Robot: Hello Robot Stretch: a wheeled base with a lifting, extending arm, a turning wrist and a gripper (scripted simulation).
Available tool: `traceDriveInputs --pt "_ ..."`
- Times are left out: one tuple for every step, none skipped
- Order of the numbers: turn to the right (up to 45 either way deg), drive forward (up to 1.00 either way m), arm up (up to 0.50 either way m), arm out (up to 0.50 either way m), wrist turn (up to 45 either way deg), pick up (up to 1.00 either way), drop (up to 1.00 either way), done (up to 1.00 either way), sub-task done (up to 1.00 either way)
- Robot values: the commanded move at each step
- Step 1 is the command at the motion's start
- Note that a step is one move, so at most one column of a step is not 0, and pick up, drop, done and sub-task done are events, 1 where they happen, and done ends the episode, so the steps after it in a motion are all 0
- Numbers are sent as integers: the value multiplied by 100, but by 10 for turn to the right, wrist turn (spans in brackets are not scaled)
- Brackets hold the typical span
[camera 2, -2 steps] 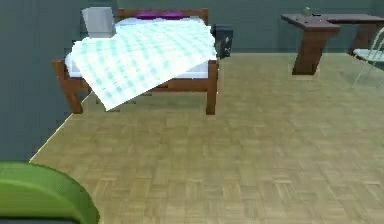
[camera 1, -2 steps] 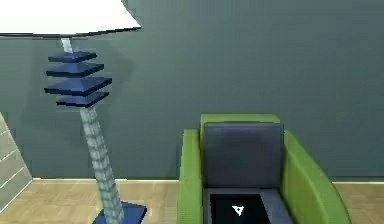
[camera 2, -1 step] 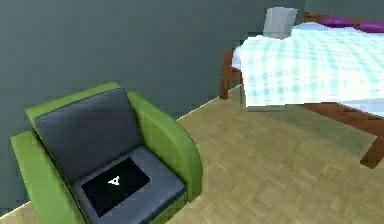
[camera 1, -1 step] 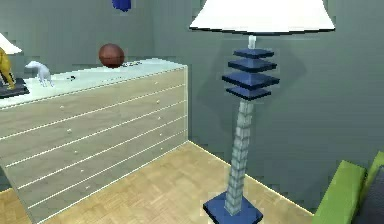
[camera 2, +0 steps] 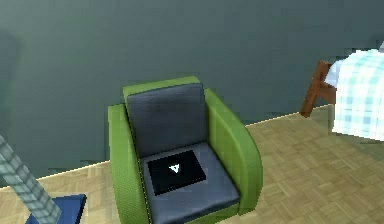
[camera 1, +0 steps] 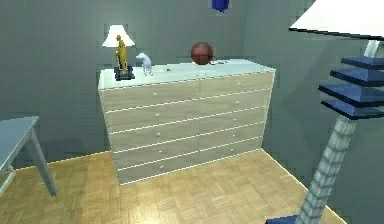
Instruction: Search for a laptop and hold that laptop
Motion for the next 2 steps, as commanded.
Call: traceDriveInputs --pt "0 0 40 0 0 0 0 0 0" --pt "0 0 0 50 0 0 0 0 0"
